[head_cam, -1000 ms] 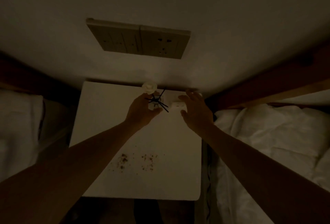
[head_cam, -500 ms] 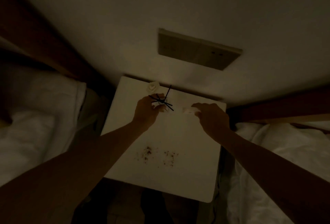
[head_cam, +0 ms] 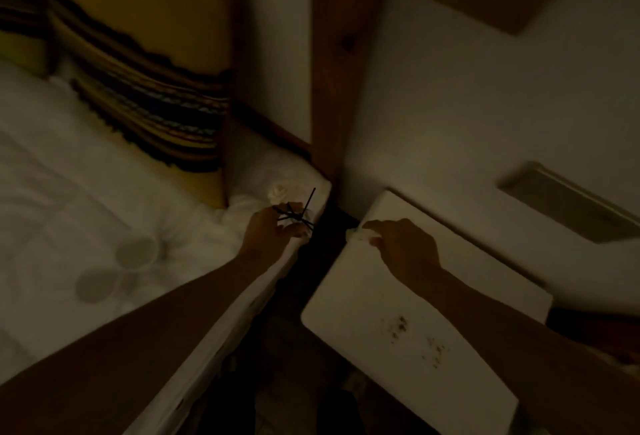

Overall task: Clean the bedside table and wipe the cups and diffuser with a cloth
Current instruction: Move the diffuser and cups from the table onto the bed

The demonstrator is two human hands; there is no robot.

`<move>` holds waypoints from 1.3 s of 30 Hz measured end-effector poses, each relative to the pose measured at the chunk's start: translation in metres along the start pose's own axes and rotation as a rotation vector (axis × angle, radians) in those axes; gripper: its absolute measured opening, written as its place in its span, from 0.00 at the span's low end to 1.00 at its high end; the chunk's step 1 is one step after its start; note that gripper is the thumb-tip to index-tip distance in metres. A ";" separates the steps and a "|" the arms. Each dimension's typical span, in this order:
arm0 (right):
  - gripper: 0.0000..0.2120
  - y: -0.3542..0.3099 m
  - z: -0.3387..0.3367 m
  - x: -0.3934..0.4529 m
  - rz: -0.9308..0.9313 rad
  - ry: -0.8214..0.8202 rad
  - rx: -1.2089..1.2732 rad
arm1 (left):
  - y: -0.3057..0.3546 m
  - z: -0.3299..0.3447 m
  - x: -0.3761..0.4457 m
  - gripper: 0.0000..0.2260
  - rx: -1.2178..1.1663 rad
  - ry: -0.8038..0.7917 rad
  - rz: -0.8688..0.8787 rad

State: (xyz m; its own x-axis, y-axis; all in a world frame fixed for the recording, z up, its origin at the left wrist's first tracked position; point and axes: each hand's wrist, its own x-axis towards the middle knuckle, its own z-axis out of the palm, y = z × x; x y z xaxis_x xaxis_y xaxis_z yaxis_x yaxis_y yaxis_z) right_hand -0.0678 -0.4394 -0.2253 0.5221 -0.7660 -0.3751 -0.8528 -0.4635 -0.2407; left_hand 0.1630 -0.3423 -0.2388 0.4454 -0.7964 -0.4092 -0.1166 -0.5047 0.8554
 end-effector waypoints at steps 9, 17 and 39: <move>0.16 -0.193 0.001 0.050 -0.302 -0.142 0.063 | -0.055 -0.201 -0.052 0.17 0.061 0.319 -0.060; 0.16 -0.380 0.033 0.058 -0.645 -0.118 -0.144 | -0.144 -0.346 -0.142 0.16 0.062 0.662 -0.201; 0.17 -0.567 0.222 0.024 -0.965 -0.380 -0.400 | -0.318 -0.382 -0.207 0.15 -0.168 0.767 -0.499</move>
State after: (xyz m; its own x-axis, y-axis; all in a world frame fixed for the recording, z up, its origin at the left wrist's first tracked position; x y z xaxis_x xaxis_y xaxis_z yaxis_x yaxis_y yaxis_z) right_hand 0.4307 -0.0956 -0.2962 0.8793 0.1478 -0.4527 0.0067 -0.9543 -0.2986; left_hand 0.4468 0.1101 -0.3053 0.8815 -0.0320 -0.4711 0.3493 -0.6271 0.6962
